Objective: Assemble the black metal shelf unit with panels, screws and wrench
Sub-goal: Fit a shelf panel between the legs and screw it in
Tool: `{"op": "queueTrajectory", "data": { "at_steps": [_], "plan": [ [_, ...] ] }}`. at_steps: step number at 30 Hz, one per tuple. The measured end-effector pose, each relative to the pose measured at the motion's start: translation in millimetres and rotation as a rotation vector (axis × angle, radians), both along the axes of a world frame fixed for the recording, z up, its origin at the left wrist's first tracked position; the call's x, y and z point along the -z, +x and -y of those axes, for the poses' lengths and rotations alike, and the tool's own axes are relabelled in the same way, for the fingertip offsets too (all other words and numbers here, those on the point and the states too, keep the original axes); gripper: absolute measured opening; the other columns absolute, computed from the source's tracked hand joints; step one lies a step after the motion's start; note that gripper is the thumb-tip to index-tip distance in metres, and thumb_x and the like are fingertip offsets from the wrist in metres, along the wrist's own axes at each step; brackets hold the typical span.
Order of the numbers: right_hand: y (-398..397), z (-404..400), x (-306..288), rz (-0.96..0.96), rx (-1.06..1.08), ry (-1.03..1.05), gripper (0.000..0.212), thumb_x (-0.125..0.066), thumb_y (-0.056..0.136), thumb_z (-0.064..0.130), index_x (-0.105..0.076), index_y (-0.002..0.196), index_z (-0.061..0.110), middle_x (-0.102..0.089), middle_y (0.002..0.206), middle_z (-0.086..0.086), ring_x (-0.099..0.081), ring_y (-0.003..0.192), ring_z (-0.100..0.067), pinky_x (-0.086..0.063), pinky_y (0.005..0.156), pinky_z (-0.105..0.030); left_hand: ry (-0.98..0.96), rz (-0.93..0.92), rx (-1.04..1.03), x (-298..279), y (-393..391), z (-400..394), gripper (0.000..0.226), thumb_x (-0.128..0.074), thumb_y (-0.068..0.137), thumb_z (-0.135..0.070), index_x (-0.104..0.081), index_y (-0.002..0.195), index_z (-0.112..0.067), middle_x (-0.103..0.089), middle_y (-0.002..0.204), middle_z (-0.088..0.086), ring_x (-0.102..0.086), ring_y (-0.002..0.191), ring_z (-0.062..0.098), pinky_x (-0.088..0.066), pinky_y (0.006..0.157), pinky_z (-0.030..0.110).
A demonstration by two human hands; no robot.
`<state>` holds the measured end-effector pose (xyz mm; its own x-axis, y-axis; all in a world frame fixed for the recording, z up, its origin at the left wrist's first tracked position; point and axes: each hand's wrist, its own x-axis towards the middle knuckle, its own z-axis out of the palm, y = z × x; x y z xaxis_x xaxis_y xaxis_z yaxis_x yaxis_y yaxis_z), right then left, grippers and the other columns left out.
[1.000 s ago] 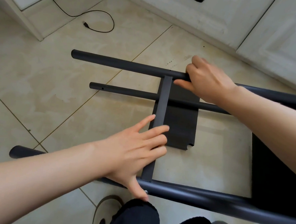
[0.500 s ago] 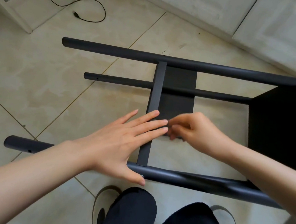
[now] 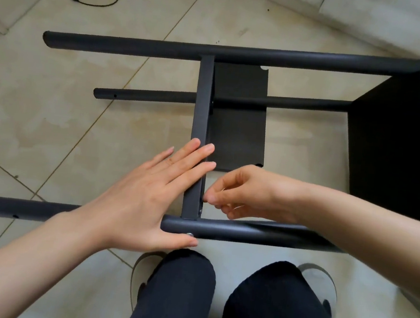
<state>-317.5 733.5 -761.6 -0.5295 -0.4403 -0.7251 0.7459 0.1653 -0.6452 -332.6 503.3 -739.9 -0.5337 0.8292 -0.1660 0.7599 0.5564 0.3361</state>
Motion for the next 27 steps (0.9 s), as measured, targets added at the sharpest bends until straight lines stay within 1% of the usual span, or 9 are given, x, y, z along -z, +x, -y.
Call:
{"op": "queueTrajectory", "data": {
  "at_steps": [2, 4, 6, 12, 16, 19, 21, 23, 27],
  "plan": [
    [-1, 5, 1, 0.022, -0.017, -0.033, 0.016, -0.067, 0.092, 0.012, -0.070, 0.101, -0.001, -0.058, 0.079, -0.010, -0.056, 0.064, -0.010, -0.054, 0.067, -0.018, 0.015, -0.006, 0.005, 1, 0, 0, 0.105, -0.060, 0.081, -0.072, -0.023, 0.160, -0.013, -0.001, 0.171, -0.002, 0.000, 0.157, 0.019, -0.012, 0.123, 0.039],
    [-1, 9, 2, 0.042, -0.030, -0.060, 0.011, -0.065, 0.094, 0.014, -0.071, 0.093, 0.005, -0.061, 0.076, -0.006, -0.059, 0.065, -0.009, -0.055, 0.070, -0.018, 0.026, -0.009, 0.008, 1, 0, 0, 0.103, -0.060, 0.081, -0.072, -0.026, 0.159, -0.013, -0.003, 0.171, -0.002, -0.002, 0.157, 0.019, -0.012, 0.123, 0.038],
    [-1, 12, 5, 0.066, -0.026, -0.105, 0.014, -0.063, 0.095, 0.011, -0.070, 0.083, 0.009, -0.062, 0.073, -0.004, -0.061, 0.065, -0.008, -0.054, 0.071, -0.018, 0.029, -0.011, 0.008, 1, 0, 0, 0.103, -0.060, 0.081, -0.072, -0.027, 0.158, -0.013, -0.004, 0.171, -0.002, -0.002, 0.157, 0.019, -0.012, 0.123, 0.037],
    [1, 19, 12, 0.124, -0.062, -0.161, 0.029, -0.061, 0.092, 0.000, -0.067, 0.067, 0.011, -0.066, 0.061, -0.001, -0.062, 0.054, -0.008, -0.051, 0.055, -0.017, 0.031, -0.024, 0.008, 1, 0, 0, 0.105, -0.058, 0.081, -0.073, -0.023, 0.160, -0.013, -0.005, 0.170, -0.001, -0.002, 0.157, 0.020, -0.012, 0.124, 0.038],
    [-5, 19, 14, 0.226, -0.036, -0.231, 0.024, -0.057, 0.095, 0.003, -0.068, 0.074, 0.009, -0.063, 0.068, -0.005, -0.061, 0.062, -0.011, -0.055, 0.066, -0.020, 0.030, -0.025, 0.008, 1, 0, 0, 0.106, -0.057, 0.081, -0.074, -0.020, 0.161, -0.014, -0.005, 0.171, -0.001, -0.002, 0.157, 0.020, -0.012, 0.124, 0.038],
    [-6, 23, 15, 0.221, -0.073, -0.219, 0.008, -0.055, 0.097, 0.005, -0.062, 0.093, 0.005, -0.056, 0.073, -0.005, -0.059, 0.061, -0.009, -0.054, 0.064, -0.019, 0.035, -0.024, 0.007, 1, -1, -1, 0.105, -0.058, 0.081, -0.073, -0.023, 0.160, -0.013, -0.006, 0.170, -0.001, -0.002, 0.157, 0.020, -0.013, 0.123, 0.039],
    [-7, 23, 16, 0.220, -0.104, -0.206, 0.009, -0.056, 0.097, 0.008, -0.061, 0.104, 0.006, -0.056, 0.080, -0.006, -0.059, 0.066, -0.010, -0.055, 0.068, -0.020, 0.037, -0.024, 0.007, 2, -1, 0, 0.105, -0.059, 0.080, -0.073, -0.026, 0.159, -0.013, -0.007, 0.170, -0.001, -0.003, 0.157, 0.020, -0.014, 0.123, 0.040],
    [-9, 23, 16, 0.241, -0.139, -0.197, 0.011, -0.057, 0.097, 0.010, -0.063, 0.104, 0.006, -0.060, 0.085, -0.007, -0.060, 0.074, -0.013, -0.055, 0.074, -0.023, 0.038, -0.024, 0.007, 2, -1, 0, 0.104, -0.060, 0.079, -0.073, -0.028, 0.158, -0.013, -0.007, 0.170, -0.001, -0.003, 0.157, 0.019, -0.017, 0.124, 0.042],
    [-9, 21, 16, 0.319, -0.183, -0.203, 0.015, -0.054, 0.099, 0.015, -0.066, 0.091, 0.009, -0.062, 0.084, -0.004, -0.063, 0.079, -0.014, -0.052, 0.081, -0.027, 0.040, -0.022, 0.007, 2, 0, 0, 0.103, -0.060, 0.079, -0.074, -0.029, 0.157, -0.015, -0.006, 0.170, -0.002, -0.003, 0.157, 0.019, -0.022, 0.123, 0.046]
  ]
}}
